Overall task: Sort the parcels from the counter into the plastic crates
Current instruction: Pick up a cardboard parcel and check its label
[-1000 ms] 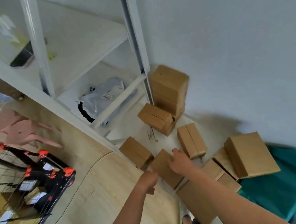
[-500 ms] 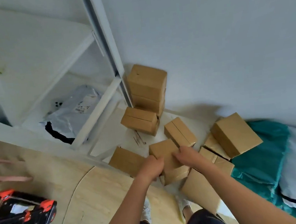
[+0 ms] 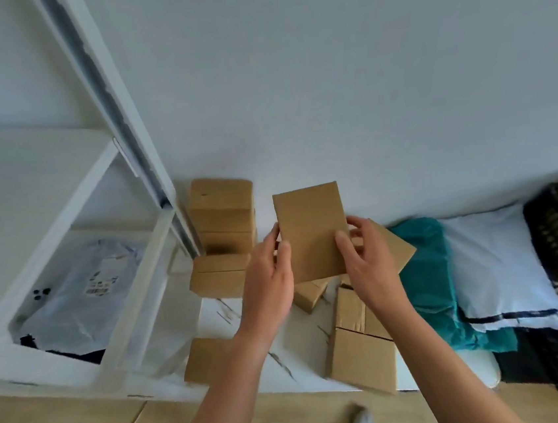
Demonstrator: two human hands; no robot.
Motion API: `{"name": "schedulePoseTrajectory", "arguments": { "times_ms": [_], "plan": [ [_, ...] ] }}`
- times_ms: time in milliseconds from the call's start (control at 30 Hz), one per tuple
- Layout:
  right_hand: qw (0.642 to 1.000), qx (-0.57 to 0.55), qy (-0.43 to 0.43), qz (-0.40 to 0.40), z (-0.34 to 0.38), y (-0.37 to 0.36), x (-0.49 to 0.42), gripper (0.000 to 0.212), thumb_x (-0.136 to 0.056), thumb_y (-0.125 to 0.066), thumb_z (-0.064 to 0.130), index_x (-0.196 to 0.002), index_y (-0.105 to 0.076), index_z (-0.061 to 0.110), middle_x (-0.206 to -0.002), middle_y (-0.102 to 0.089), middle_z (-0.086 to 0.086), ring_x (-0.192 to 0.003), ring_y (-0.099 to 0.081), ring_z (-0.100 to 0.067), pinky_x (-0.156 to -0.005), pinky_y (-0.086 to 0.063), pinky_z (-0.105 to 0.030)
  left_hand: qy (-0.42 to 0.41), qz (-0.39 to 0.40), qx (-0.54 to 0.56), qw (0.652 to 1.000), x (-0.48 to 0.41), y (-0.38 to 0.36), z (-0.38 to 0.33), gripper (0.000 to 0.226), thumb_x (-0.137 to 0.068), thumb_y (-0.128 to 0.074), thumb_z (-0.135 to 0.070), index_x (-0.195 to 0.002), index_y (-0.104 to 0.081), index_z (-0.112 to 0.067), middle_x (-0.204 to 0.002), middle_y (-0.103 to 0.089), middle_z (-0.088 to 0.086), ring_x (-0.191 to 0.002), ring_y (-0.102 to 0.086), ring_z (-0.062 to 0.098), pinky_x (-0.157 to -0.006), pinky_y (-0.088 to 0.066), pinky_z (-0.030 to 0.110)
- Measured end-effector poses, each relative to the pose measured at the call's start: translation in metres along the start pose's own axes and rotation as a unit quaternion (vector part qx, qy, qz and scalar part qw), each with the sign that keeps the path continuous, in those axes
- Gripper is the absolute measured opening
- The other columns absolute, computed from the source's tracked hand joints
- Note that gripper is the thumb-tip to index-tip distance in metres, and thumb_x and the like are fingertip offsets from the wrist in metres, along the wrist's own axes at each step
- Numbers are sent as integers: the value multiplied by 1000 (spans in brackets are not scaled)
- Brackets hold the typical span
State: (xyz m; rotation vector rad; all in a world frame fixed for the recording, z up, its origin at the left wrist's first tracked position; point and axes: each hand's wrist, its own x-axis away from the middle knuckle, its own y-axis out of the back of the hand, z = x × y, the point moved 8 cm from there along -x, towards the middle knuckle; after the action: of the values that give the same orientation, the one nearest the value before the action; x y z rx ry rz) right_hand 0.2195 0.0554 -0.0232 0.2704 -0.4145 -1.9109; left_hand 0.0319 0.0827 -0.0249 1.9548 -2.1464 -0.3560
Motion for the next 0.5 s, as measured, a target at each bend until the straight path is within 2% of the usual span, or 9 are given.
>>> {"name": "schedulePoseTrajectory", "arguments": {
  "times_ms": [100, 233, 333, 400, 467, 500],
  "plan": [
    [995, -62, 62, -52, 13, 21, 18, 41, -101, -50, 57, -140, -46, 45, -134, -55, 9, -120, -58, -5, -100, -55, -36, -66, -40, 49, 996, 2, -8, -20, 45, -112, -33, -41, -149, -54, -28, -131, -64, -9, -118, -62, 4, -94, -51, 16],
    [990, -87, 95, -66, 16, 37, 28, 38, -102, -52, 53, -140, -46, 50, -136, -53, 10, -126, -56, -6, -104, -54, -40, -61, -61, 87, 993, 3, -18, -33, 40, -114, -33, -36, -146, -56, -30, -134, -65, -10, -120, -61, -1, -95, -51, 13],
    [987, -113, 89, -66, 19, 54, 23, 30, -107, -51, 45, -135, -48, 55, -135, -55, 9, -124, -56, -4, -98, -53, -29, -68, -53, 97, 992, 2, -28, -44, 42, -115, -28, -40, -144, -58, -33, -128, -66, -9, -117, -64, 4, -98, -56, 30],
    [987, -138, 58, -60, 15, 68, 15, 27, -109, -46, 45, -135, -52, 51, -130, -60, 12, -115, -57, 1, -92, -49, -25, -101, -56, 76, 990, 3, -34, -57, 47, -115, -24, -42, -147, -57, -31, -128, -63, -5, -115, -63, 5, -92, -55, 23],
    [979, -198, 7, -39, 8, 78, 8, 29, -109, -43, 47, -133, -59, 41, -121, -64, 17, -109, -58, -2, -95, -50, -33, -172, -55, 30, 983, 11, -40, -79, 55, -112, -21, -51, -151, -53, -28, -130, -55, -1, -113, -61, 10, -87, -49, 12],
    [968, -248, -16, -25, 5, 82, 4, 32, -107, -44, 49, -129, -63, 35, -119, -66, 13, -110, -57, -9, -97, -50, -39, -208, -52, 8, 977, 17, -45, -92, 59, -110, -22, -57, -152, -52, -28, -132, -50, -1, -111, -59, 13, -87, -48, 11]
  ]
}}
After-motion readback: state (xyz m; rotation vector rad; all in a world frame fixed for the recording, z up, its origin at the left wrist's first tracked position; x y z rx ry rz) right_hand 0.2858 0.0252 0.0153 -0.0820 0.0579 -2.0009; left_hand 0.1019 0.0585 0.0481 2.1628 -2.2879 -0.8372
